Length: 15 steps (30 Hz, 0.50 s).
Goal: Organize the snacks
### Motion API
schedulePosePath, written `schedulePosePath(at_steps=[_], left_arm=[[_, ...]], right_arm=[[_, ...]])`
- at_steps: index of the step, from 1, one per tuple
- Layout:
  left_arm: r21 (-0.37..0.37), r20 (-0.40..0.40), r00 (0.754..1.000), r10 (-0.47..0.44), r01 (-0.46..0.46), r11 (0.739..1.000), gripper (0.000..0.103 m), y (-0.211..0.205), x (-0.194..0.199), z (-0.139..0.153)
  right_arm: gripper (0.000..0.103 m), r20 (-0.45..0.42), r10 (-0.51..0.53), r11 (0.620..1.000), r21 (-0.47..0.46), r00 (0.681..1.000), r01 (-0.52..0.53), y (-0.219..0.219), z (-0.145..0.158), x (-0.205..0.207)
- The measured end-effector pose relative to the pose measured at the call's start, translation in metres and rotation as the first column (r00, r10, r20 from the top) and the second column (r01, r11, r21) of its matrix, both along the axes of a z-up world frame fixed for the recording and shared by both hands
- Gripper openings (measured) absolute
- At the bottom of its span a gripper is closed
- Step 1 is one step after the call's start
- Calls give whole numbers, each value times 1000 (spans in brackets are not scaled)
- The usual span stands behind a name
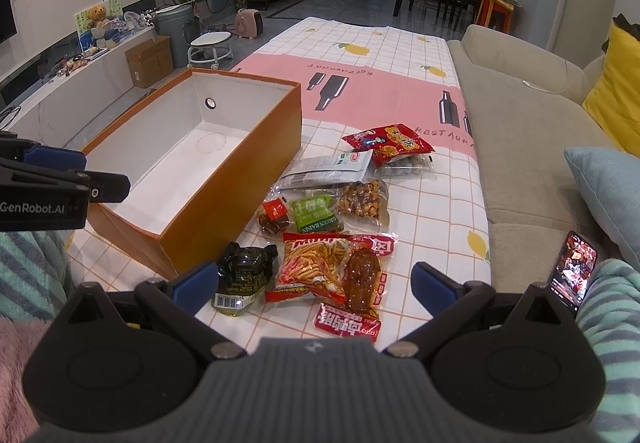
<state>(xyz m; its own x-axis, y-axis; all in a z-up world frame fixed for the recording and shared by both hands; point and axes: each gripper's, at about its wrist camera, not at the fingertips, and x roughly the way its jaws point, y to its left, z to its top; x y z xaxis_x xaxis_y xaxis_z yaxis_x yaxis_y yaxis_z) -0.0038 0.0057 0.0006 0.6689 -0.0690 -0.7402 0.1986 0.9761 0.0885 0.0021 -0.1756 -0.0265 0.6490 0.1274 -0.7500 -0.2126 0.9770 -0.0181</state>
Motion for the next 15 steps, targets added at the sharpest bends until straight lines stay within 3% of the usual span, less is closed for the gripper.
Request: schedulePosePath(at_steps=[15], left_arm=[[5,-12,1000,-14,14,1000,66,-3,1,3]], right_arm=[[99,-6,-1,1000,-2,1000,0,0,-3,0]])
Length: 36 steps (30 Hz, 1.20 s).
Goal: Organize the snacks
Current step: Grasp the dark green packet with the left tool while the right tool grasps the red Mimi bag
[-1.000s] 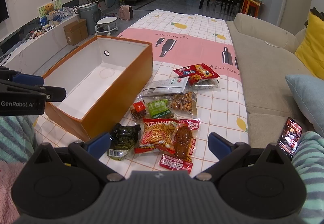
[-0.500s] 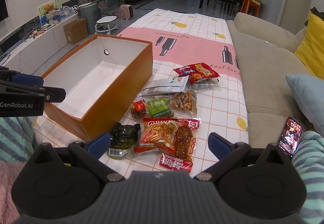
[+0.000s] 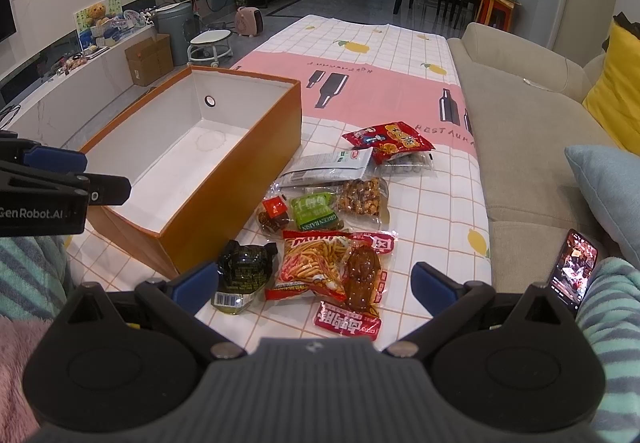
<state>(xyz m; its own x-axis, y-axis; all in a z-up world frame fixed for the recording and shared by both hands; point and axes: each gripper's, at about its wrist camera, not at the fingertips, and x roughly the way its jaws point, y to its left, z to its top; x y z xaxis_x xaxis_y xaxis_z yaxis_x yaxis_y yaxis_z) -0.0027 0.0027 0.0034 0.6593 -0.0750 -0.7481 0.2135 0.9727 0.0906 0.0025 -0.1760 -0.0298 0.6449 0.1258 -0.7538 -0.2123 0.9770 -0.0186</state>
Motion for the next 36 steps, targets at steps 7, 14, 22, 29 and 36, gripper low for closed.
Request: schedulePosePath(at_steps=[7,14,22,29,36], left_arm=[[-4,-16,1000,-19,19,1000,66,-2,0,-2],[-23,-55,988,-142,141,990,68,-9,7,-2],[38,-103,929,-355,360,932,76,-38,22,-11],[105,-200,830,-521,547,831,76,-65,41,-41],[177,-327,701,-633,704,688,70,-81,67,-69]], right_arm=[[99,-10,-1,1000,-3,1000,1,0,0,2],[99,-14,11,1000,-6,1000,-11,-7,-1,6],[99,-69,-42,998,42,997,45,-40,-18,26],[87,-176,-54,985,153,983,82,-54,-47,47],[74,-220,33,979,202,975,12,-40,-72,76]])
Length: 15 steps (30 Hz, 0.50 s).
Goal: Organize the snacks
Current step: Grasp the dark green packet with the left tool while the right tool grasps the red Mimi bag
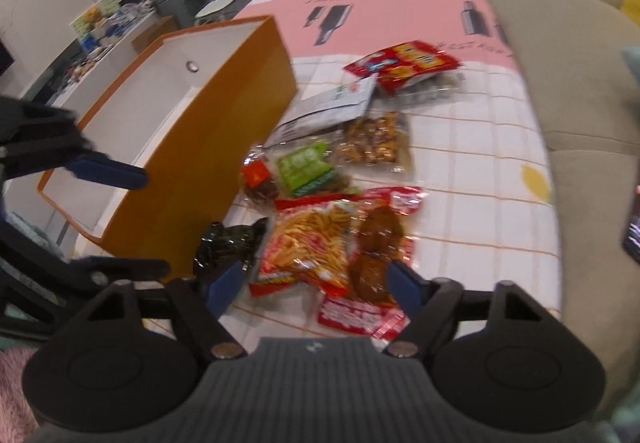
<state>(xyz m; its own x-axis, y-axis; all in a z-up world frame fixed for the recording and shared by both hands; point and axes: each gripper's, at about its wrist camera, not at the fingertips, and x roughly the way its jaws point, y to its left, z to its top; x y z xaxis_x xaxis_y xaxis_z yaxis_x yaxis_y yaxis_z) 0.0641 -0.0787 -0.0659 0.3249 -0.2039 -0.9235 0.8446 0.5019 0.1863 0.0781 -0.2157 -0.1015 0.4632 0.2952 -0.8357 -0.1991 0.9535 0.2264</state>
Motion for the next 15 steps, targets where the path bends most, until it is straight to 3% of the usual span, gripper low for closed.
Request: schedulePosePath(at_steps=[8,15], left_arm=[[109,-89,980,-176,185,977,70,-23,19,-29],[216,-174,966,-190,226,950,65,-41,41,-63]], right_arm=[[66,-66,45,999,11,997,-44,10,-31,33],[66,-106,59,997,54,993,-53,7,-49,44]])
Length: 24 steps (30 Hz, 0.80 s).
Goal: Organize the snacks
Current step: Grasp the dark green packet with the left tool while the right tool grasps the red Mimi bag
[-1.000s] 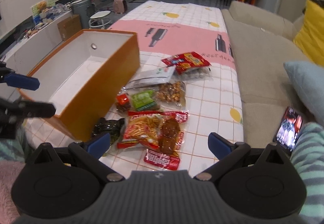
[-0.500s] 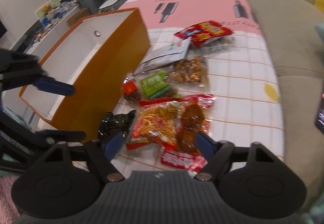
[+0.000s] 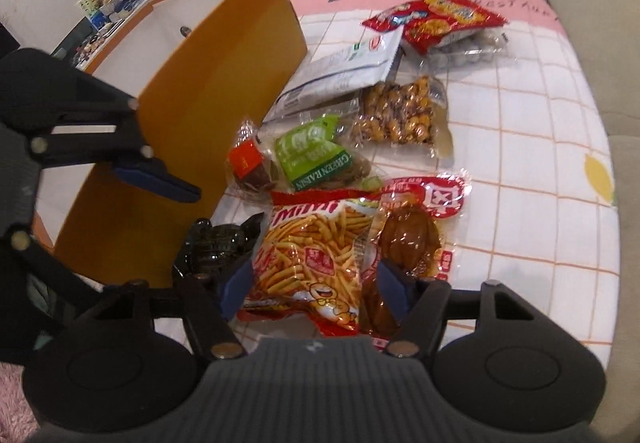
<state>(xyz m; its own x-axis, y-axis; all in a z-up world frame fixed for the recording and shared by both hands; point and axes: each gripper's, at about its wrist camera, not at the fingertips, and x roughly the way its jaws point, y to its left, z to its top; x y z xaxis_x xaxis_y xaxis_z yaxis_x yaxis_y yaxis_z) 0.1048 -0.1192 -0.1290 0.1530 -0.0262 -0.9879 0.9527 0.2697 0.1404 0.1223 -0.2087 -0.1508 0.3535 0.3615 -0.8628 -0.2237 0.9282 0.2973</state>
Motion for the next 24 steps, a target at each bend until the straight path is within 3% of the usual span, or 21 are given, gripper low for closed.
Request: schedulePosePath(at_steps=[13,19,24], left_arm=[[148,-86,996,30,-17,989,66,-14,19,-45],[149,-95,992,83,-68,987,66,-11,26,-49],[125,-75,988,134,-124,984,56,-4,32,-41]], right_arm=[[69,-14,17,998,53,1000,-16,0,-11,6],[51,-7,12,998,58,1000,-11,-1,-12,5],[39,4,15,999,50,1000,-15,-3,-9,1]])
